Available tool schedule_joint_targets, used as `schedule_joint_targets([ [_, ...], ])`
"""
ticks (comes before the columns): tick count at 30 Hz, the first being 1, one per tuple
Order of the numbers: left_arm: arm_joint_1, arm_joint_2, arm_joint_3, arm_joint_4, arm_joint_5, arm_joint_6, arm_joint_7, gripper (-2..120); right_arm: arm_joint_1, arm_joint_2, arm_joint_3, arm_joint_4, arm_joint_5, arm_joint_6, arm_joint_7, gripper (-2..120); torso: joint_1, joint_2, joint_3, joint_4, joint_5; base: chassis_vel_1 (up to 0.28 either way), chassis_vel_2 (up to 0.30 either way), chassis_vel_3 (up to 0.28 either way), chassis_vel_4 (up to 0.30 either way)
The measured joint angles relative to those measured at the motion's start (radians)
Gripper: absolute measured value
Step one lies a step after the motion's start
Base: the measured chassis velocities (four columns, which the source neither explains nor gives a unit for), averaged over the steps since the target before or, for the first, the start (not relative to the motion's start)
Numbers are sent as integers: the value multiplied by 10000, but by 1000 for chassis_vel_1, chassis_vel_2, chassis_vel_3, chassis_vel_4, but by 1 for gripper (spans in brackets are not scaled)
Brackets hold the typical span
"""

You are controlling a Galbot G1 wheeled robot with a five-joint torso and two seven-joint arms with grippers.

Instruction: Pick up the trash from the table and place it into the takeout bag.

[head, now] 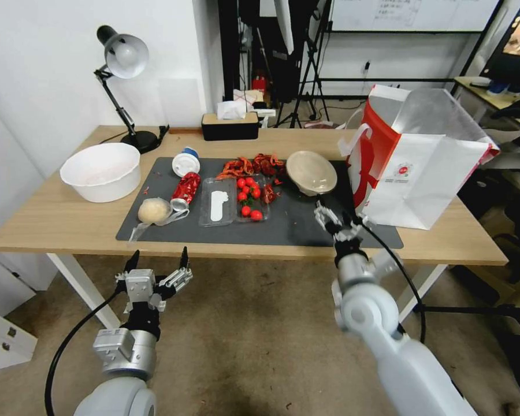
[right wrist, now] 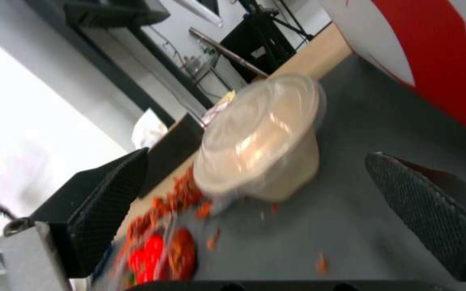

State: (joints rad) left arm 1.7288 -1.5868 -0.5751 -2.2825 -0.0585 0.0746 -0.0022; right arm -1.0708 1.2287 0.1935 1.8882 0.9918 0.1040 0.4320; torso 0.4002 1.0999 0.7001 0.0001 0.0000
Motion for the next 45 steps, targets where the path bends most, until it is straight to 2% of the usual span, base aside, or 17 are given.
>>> schedule_joint_targets([
  [14,-18,-4,-23,-3,9,-14,-6,100,956,207,83,-723,662,-139,207,97,0,0,0,0,0,0,0,0,0],
  [20,-62,4,-24,83,10,-34,-11,100,1323,281,14,-1086,895,-379,499,89,0,0,-1,-1,0,0,0,0,0],
  [21,-65,9,-24,95,9,-43,-13,100,1396,320,-18,-1176,923,-415,538,82,-1,0,-1,-1,0,0,0,0,0],
  [22,-65,9,-24,95,9,-43,-13,100,1396,320,-18,-1176,923,-415,538,82,-1,0,-1,-1,0,0,0,0,0],
  [28,-54,55,-32,110,2,-84,-19,100,1572,523,-80,-1499,993,-579,648,65,-3,0,-1,-1,-1,0,0,0,0],
  [29,-50,60,-34,114,0,-93,-20,100,1592,563,-95,-1563,994,-590,654,59,-3,0,-1,0,-1,0,0,0,0],
  [30,-50,60,-34,114,0,-93,-20,100,1592,563,-95,-1563,994,-590,654,59,-3,0,-1,0,-1,0,0,0,0],
  [33,-50,81,-37,117,-12,-107,-21,100,1693,677,-149,-1836,986,-616,659,46,-3,0,-1,-1,0,0,0,0,0],
  [34,-50,81,-37,117,-12,-107,-21,100,1693,677,-149,-1836,986,-616,659,46,-3,0,-1,-1,0,0,0,0,0],
  [38,-55,98,-44,154,-21,-130,-24,100,1754,783,-218,-1983,952,-616,654,26,-3,0,-1,0,0,0,0,0,0],
  [39,-55,98,-44,154,-21,-130,-24,100,1754,783,-218,-1983,952,-616,654,26,-3,0,-1,0,0,0,0,0,0],
  [42,-66,98,-43,172,-25,-147,-24,100,1752,803,-238,-2024,933,-616,638,12,-3,1,-2,0,-1,0,0,0,0],
  [43,-66,98,-43,172,-25,-147,-24,100,1752,803,-238,-2024,933,-616,638,12,-3,1,-2,0,-1,0,0,0,0],
  [45,-70,92,-40,189,-26,-151,-24,100,1752,807,-244,-2037,919,-611,623,4,-3,1,-2,1,-1,0,0,0,0],
])
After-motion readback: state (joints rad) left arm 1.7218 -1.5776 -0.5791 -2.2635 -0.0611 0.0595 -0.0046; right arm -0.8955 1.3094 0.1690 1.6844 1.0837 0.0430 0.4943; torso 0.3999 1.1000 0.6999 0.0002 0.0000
